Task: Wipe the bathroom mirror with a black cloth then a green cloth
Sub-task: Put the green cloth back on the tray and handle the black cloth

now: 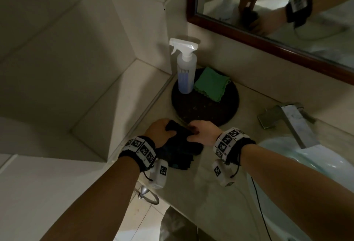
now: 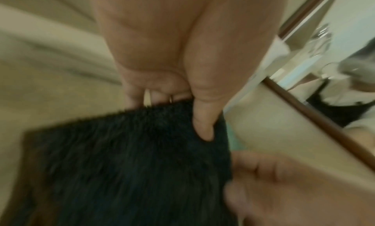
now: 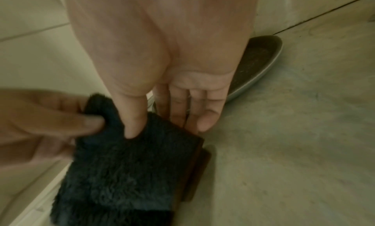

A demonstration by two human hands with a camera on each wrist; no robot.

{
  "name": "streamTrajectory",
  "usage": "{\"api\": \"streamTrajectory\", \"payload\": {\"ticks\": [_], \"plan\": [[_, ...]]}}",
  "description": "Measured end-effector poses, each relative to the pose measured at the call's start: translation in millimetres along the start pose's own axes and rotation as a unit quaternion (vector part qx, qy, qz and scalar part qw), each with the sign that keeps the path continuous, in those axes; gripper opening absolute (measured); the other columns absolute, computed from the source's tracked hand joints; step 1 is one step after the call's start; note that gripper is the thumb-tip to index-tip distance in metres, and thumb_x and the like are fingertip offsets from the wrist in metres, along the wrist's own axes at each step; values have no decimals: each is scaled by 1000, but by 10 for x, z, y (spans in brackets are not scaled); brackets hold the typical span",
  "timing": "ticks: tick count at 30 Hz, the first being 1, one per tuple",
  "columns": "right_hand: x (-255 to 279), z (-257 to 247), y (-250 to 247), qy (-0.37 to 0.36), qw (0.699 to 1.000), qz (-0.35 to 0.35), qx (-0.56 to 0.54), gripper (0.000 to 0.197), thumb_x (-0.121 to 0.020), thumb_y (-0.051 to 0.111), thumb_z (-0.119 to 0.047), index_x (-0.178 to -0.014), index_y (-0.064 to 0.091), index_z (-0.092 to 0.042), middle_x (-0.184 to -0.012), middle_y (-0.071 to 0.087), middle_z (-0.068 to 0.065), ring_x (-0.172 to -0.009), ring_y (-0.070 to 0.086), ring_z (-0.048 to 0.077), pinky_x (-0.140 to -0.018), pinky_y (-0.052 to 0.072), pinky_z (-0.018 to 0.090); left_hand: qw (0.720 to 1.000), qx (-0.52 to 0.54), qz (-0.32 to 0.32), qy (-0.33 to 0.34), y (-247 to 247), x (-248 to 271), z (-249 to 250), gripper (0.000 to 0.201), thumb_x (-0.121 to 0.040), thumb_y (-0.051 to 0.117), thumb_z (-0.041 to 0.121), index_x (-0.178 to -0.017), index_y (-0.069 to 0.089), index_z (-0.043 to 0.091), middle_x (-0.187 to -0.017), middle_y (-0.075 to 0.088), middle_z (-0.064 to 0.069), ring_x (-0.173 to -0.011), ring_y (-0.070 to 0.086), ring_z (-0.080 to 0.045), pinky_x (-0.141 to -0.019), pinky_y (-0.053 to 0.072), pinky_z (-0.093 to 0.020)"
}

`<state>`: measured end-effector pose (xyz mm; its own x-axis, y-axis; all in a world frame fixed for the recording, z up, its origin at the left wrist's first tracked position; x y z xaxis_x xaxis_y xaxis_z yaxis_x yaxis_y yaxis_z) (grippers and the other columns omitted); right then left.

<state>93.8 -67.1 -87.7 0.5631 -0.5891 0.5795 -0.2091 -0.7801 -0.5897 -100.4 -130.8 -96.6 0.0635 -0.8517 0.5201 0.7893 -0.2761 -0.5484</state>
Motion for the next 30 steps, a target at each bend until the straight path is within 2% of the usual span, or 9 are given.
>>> {"api": "streamTrajectory", "payload": {"ticks": [3,5,9,13,15,18,22,26,30], "plan": [[14,-8,-38,0,1000,-3,-15,13,-88,71,-32,-90,64,-21,-88,60,-3,-92,60,19,-74,44,29,998,22,-36,43,-167,-29,189,23,-96,63,23,-113,68,8,-115,69,-9,-106,64,-24,-98,50,-40],[41,0,-137,-1,997,20,-75,21,-90,70,-26,-73,56,-24,-77,55,-5,-82,58,16,-65,40,26,997,42,-42,57,-251,-64,304,23,-98,62,25,-112,69,9,-113,70,-9,-104,65,-24,-96,52,-40],[120,28,-390,0,976,68,-208,11,-94,67,-24,-84,63,-24,-83,61,-6,-77,58,6,-59,40,14,985,165,-30,40,-338,-151,467,24,-101,57,26,-116,66,10,-111,71,-5,-103,68,-22,-81,56,-25],[180,133,-560,8,953,133,-272,11,-96,64,-28,-85,63,-24,-77,59,-8,-71,56,3,-60,41,12,969,247,-14,9,-309,-231,683,35,-101,57,30,-125,63,6,-116,69,-6,-104,67,-20,-80,56,-21],[180,172,-619,15,942,151,-300,14,-98,61,-27,-84,62,-24,-78,59,-7,-73,57,5,-58,41,10,969,245,-26,-3,-274,-307,749,36,-96,64,30,-123,64,6,-112,71,-6,-103,68,-23,-84,57,-27],[137,256,-656,47,910,176,-372,10,-100,59,-25,-97,63,-16,-92,65,1,-88,64,18,-73,51,24,976,210,-47,-11,-190,-437,745,41,-89,74,20,-125,62,5,-120,68,-11,-110,65,-29,-97,53,-44],[48,327,-629,101,866,183,-454,17,-94,67,-23,-110,60,-20,-113,66,8,-105,65,29,-92,55,48,980,194,-42,4,-125,-546,727,34,-91,70,12,-124,59,9,-125,64,-14,-112,63,-30,-99,52,-47],[-38,388,-681,124,867,184,-447,49,-79,78,-10,-120,57,-25,-117,61,8,-104,64,31,-84,59,50,988,149,-36,33,-155,-698,721,34,-97,61,13,-131,58,12,-128,63,-9,-115,61,-27,-103,48,-46],[-138,423,-681,144,869,214,-423,48,-78,76,-7,-118,60,-28,-113,61,6,-95,67,30,-74,61,45,996,76,-34,44,-158,-877,714,39,-101,52,15,-139,53,17,-137,58,-6,-120,56,-24,-106,45,-40]]}}
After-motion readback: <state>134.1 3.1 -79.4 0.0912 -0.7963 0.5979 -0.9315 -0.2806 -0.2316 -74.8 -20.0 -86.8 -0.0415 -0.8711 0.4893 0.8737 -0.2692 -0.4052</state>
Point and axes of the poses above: each hand's wrist, its own x-axis away from the middle knuckle, its own y-axis out of the palm, z = x × y, the point moved 1 cm from there along -x, towards the middle knuckle
